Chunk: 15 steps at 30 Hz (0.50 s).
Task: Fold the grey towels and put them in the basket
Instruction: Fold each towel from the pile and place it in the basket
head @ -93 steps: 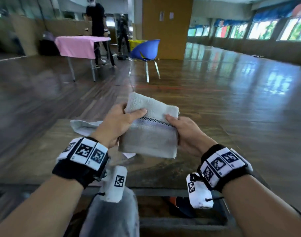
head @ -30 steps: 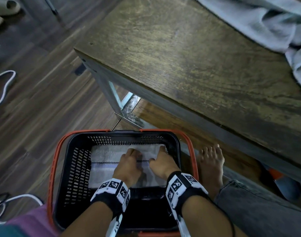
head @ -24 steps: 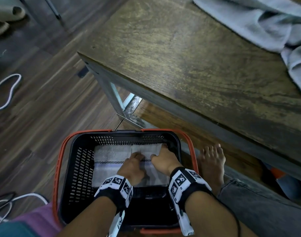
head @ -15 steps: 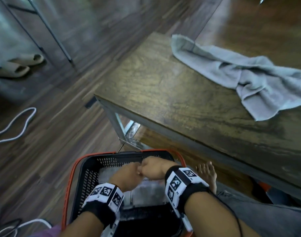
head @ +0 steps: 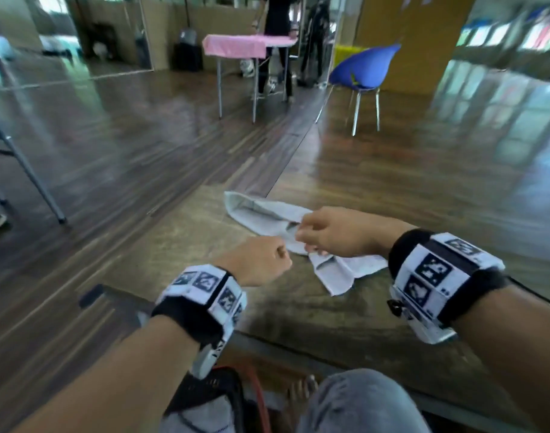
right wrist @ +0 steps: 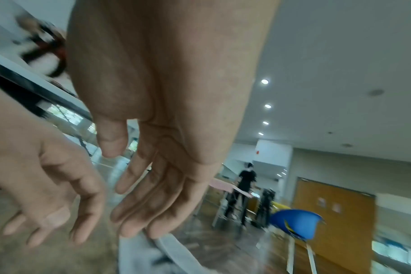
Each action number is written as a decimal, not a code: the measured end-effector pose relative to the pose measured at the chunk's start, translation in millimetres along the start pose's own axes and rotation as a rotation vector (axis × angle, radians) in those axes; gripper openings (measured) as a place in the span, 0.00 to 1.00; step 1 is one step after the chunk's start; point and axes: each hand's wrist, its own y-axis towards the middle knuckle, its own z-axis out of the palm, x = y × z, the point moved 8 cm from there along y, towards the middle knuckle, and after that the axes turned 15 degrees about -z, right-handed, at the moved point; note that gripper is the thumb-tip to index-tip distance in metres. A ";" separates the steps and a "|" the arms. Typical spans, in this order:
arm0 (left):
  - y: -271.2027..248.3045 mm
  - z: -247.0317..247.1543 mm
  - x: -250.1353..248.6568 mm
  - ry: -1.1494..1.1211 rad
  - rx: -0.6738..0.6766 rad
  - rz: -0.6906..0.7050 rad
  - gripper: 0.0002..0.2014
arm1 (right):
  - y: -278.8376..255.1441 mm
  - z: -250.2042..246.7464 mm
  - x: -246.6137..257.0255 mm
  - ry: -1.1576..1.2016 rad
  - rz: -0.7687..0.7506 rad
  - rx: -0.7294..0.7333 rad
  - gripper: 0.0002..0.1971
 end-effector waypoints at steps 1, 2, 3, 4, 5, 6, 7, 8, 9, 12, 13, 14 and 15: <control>12.8 11.9 -18.9 0.000 0.055 0.017 0.12 | -12.5 -2.5 -24.0 0.002 0.053 -0.023 0.16; 24.4 25.5 -36.5 0.003 0.115 0.024 0.13 | -24.9 -1.5 -47.4 0.008 0.109 -0.039 0.16; 34.8 38.6 -52.2 0.016 0.164 0.029 0.15 | -36.9 3.0 -69.3 0.017 0.160 -0.052 0.16; 45.7 52.6 -64.9 0.048 0.195 0.035 0.16 | -47.7 10.1 -89.7 0.029 0.202 -0.065 0.16; 56.9 66.4 -74.8 0.086 0.209 0.032 0.17 | -58.3 18.0 -107.9 0.044 0.234 -0.085 0.16; 67.6 79.6 -82.0 0.153 0.202 0.030 0.17 | -67.9 26.7 -123.3 0.065 0.260 -0.107 0.16; 76.4 90.6 -85.0 0.208 0.186 0.002 0.16 | -76.4 35.6 -136.0 0.093 0.277 -0.130 0.15; 84.9 97.9 -85.3 0.218 0.165 -0.050 0.14 | -83.3 43.4 -147.4 0.121 0.285 -0.153 0.13; 91.2 101.6 -86.6 0.213 0.144 -0.082 0.10 | -89.4 50.8 -158.5 0.150 0.298 -0.175 0.12; 99.5 95.8 -105.4 0.153 0.083 -0.090 0.07 | -106.3 66.2 -185.2 0.251 0.347 -0.289 0.12; 98.1 89.8 -118.5 0.109 0.065 -0.062 0.08 | -112.1 68.9 -191.5 0.298 0.355 -0.358 0.17; 94.5 84.3 -135.7 0.064 0.060 -0.012 0.09 | -117.9 70.7 -195.9 0.339 0.350 -0.435 0.24; 90.7 80.4 -156.3 0.009 0.076 0.059 0.09 | -124.1 70.8 -198.3 0.349 0.342 -0.504 0.32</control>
